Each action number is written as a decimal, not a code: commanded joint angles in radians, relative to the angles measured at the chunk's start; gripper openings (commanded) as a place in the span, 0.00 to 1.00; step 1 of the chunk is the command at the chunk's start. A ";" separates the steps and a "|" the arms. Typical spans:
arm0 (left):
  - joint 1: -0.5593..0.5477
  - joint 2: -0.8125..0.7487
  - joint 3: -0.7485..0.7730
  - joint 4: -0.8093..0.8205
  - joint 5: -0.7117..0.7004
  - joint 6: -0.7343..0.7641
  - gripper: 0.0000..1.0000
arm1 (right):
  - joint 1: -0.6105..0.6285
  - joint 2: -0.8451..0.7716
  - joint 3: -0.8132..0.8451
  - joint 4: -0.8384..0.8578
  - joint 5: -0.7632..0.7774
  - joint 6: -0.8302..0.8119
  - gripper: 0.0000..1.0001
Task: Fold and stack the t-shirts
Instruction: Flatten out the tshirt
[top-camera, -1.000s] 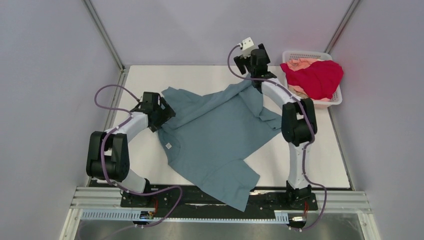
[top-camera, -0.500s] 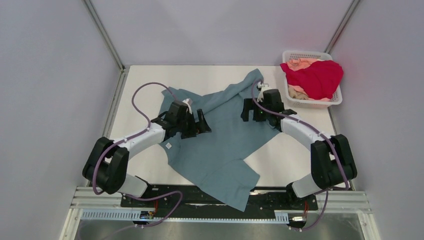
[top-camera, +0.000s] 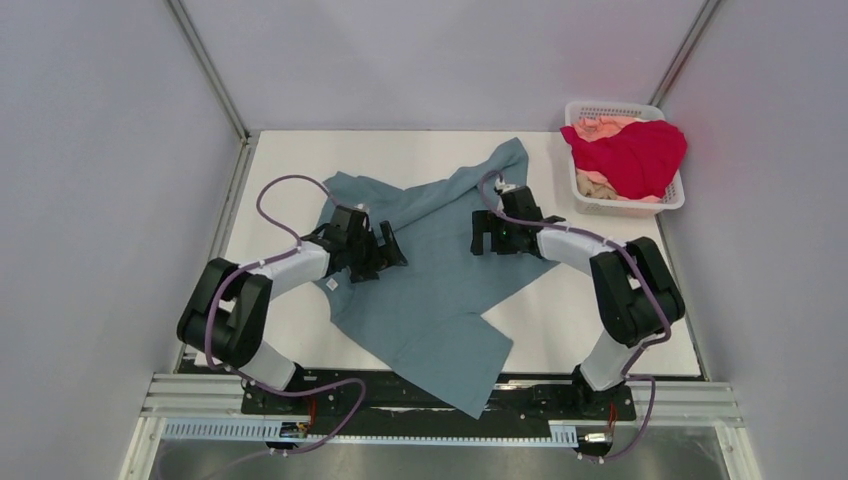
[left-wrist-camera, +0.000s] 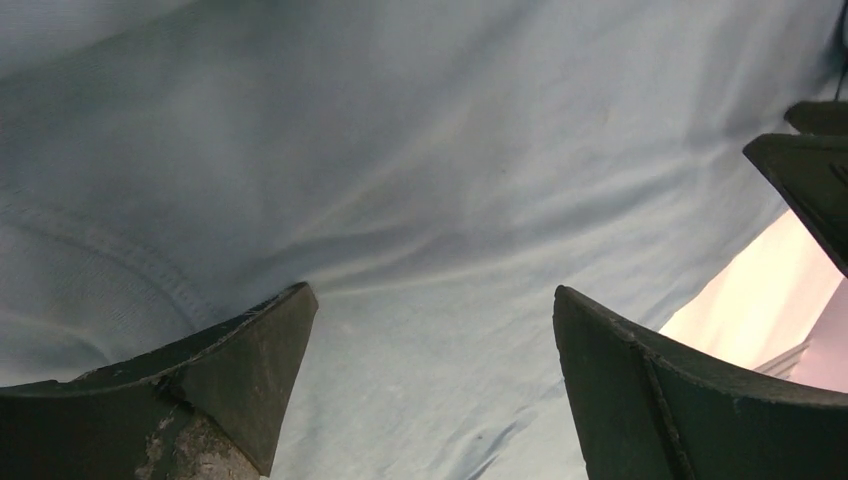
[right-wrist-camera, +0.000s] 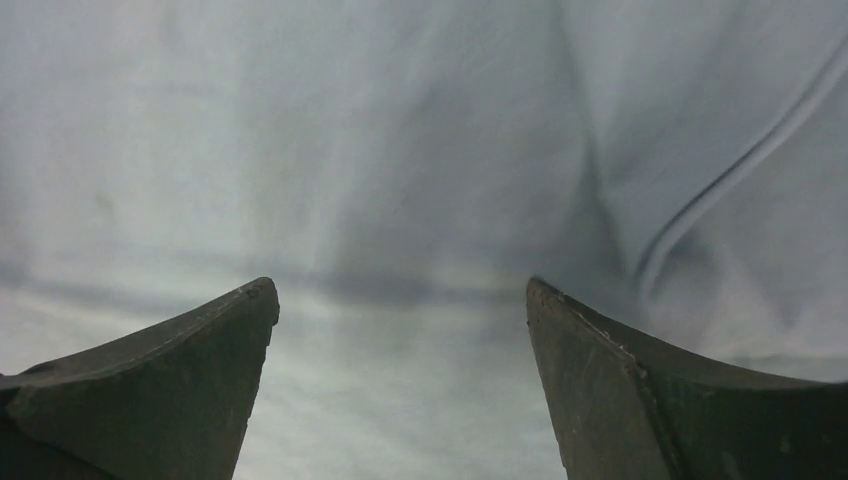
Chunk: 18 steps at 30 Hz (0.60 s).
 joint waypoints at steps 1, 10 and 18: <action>0.115 0.026 -0.065 -0.039 -0.068 0.016 1.00 | -0.040 0.078 0.104 0.024 0.145 -0.001 1.00; 0.214 -0.008 -0.045 -0.094 -0.119 0.059 1.00 | -0.173 0.212 0.305 -0.041 0.463 0.065 1.00; 0.283 0.030 0.036 -0.129 -0.156 0.072 1.00 | -0.167 0.129 0.309 -0.083 0.553 0.035 1.00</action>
